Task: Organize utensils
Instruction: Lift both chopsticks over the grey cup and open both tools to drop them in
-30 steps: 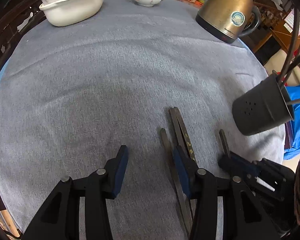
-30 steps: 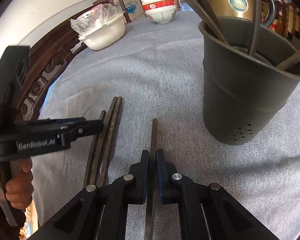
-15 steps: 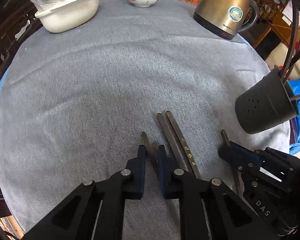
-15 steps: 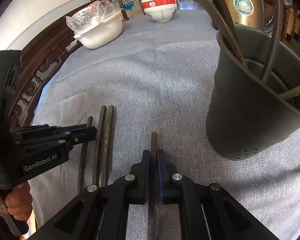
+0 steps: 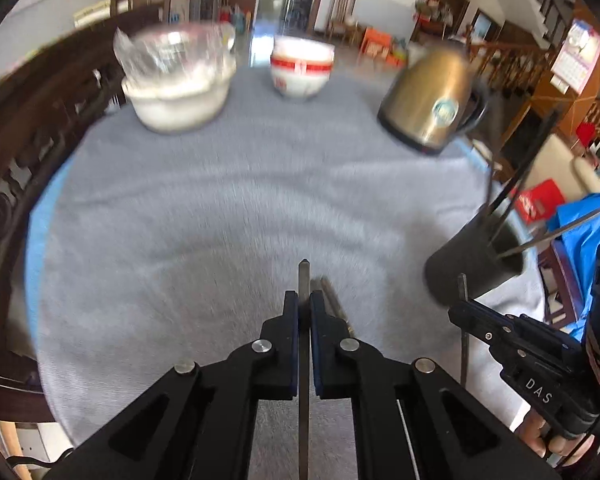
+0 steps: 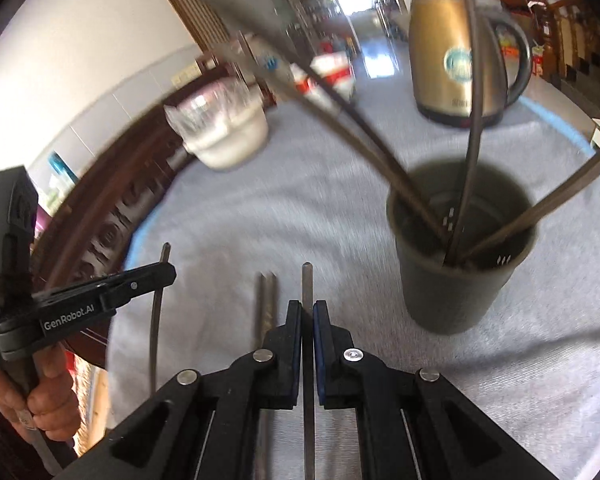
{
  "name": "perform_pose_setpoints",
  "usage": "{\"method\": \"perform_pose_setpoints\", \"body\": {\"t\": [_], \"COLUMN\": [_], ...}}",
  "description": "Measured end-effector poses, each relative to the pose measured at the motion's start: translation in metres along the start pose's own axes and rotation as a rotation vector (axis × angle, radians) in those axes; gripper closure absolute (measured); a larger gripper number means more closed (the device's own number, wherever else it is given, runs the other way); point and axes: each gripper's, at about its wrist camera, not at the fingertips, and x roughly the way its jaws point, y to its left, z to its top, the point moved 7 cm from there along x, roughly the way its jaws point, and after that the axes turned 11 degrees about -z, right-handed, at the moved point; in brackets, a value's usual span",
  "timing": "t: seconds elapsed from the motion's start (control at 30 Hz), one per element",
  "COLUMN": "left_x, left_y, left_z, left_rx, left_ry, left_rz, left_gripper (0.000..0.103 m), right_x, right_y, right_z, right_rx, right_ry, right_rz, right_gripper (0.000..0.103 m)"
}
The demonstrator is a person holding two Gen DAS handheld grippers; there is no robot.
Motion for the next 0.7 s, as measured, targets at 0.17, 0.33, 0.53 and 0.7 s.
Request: {"method": "perform_pose_setpoints", "body": {"t": [0.17,0.33,0.53,0.7], "left_x": [-0.039,-0.071,-0.096,-0.11], "left_y": [-0.017,-0.031,-0.052,-0.068], "left_z": [0.013,0.019,0.027,0.036], "left_rx": [0.025,0.042,0.064,0.07], "left_ry": [-0.1,-0.185,-0.277,-0.342], "left_rz": [-0.005,-0.009,-0.014,-0.025], "left_gripper": [0.097,0.097,0.097,0.097], "right_x": [-0.043,-0.085,-0.126,-0.153], "right_y": [0.004,0.009,-0.005,-0.025], "right_z": [0.015,0.026,0.037,0.048], "right_rx": [0.012,0.032,0.083,0.148], "right_ry": [-0.106,-0.243,-0.386,-0.486], "right_rz": [0.032,0.046,0.027,0.007], "right_gripper": [0.097,0.097,0.097,0.097]}}
